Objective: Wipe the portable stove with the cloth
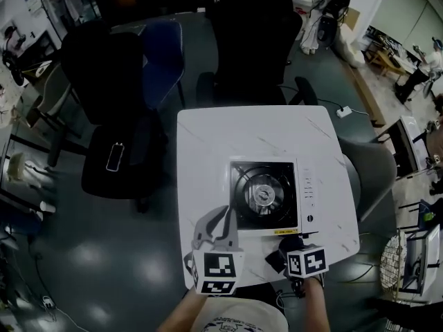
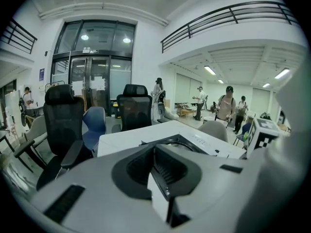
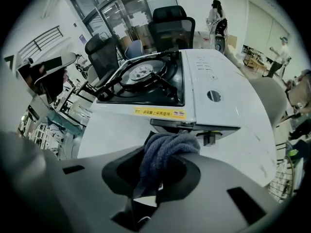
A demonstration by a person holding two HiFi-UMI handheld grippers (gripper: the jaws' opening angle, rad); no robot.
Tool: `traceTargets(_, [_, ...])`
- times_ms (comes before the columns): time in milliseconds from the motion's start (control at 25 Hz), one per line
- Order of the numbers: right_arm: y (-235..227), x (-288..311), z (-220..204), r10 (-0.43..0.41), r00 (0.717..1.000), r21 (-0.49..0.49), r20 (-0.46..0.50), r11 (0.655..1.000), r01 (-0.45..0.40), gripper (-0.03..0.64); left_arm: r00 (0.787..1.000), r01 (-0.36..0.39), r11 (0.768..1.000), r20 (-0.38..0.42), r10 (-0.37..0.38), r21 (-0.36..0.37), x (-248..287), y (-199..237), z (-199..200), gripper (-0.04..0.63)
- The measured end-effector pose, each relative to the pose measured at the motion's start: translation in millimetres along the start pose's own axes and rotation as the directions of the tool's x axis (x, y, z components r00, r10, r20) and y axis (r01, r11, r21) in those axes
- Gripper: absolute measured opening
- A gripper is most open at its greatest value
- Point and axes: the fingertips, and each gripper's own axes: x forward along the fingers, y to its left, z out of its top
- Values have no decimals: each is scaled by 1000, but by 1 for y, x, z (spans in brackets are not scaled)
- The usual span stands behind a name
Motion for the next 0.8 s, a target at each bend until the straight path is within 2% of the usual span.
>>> traceTargets(160, [8, 2, 6, -5, 1000, -4, 0, 1000, 5, 75, 1000, -23, 1000, 2, 23, -10, -6, 15, -4, 23])
traceTargets(320, [31, 9, 12, 55, 998, -15, 9, 998, -55, 75, 999, -38, 999, 4, 38, -20, -10, 27, -6, 23])
traceTargets(600, [40, 22, 17, -7, 1000, -94, 0, 996, 7, 75, 998, -59, 998, 9, 59, -33, -17, 41, -10, 23])
traceTargets(800, [52, 28, 20, 16, 1000, -140, -16, 990, -18, 75, 997, -76, 996, 7, 77, -49, -22, 50, -13, 22])
